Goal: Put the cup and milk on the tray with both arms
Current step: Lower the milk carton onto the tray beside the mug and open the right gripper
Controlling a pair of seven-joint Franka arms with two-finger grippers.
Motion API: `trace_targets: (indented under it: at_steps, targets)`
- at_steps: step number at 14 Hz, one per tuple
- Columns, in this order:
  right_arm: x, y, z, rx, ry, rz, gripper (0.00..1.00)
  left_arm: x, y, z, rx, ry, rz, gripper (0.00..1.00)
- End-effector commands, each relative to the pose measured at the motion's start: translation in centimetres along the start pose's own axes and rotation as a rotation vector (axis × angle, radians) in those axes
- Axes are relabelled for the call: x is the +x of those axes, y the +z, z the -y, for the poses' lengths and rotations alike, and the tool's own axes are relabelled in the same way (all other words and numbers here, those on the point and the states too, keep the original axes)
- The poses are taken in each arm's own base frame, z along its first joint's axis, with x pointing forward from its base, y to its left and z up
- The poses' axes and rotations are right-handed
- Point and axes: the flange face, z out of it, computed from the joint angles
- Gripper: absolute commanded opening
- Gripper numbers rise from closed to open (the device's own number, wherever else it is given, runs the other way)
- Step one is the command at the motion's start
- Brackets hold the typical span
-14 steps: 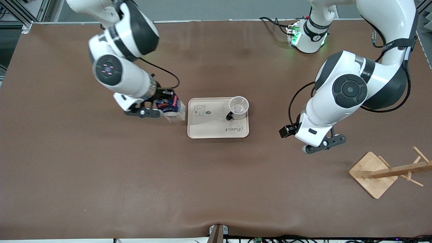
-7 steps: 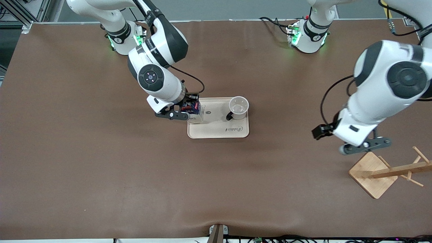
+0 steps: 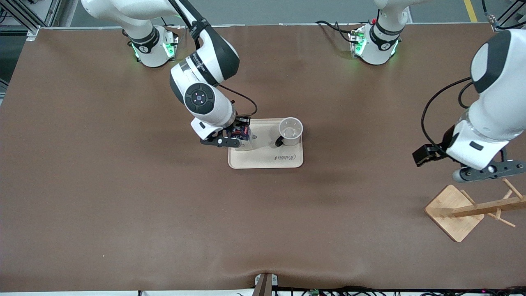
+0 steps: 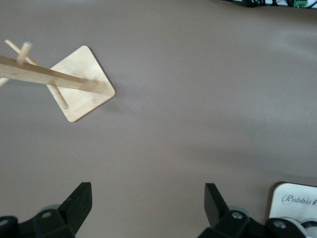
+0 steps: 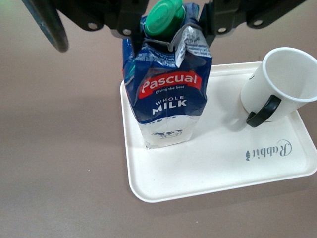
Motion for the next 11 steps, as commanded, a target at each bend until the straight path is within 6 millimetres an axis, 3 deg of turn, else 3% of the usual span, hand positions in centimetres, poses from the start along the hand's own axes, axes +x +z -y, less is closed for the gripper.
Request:
trace_targets:
  at_steps: [1, 5, 7, 11]
  targets:
    - [0.3, 0.7, 0.6, -0.032, 0.005, -0.026, 1.0, -1.0, -1.0, 0.7, 0.037, 0.021, 0.007, 1.0]
    - [-0.9, 1.1, 1.9, -0.041, 0.053, -0.032, 1.0, -1.2, -2.1, 0.9, 0.041, 0.022, -0.011, 1.0]
    - [-0.9, 0.8, 2.0, -0.037, 0.053, -0.034, 1.0, -1.7, -3.7, 1.0, 0.044, 0.023, -0.035, 1.0]
    - [-0.8, -2.3, 3.0, 0.013, 0.046, -0.058, 1.0, -1.9, -4.6, 2.0, 0.047, 0.03, -0.045, 1.0]
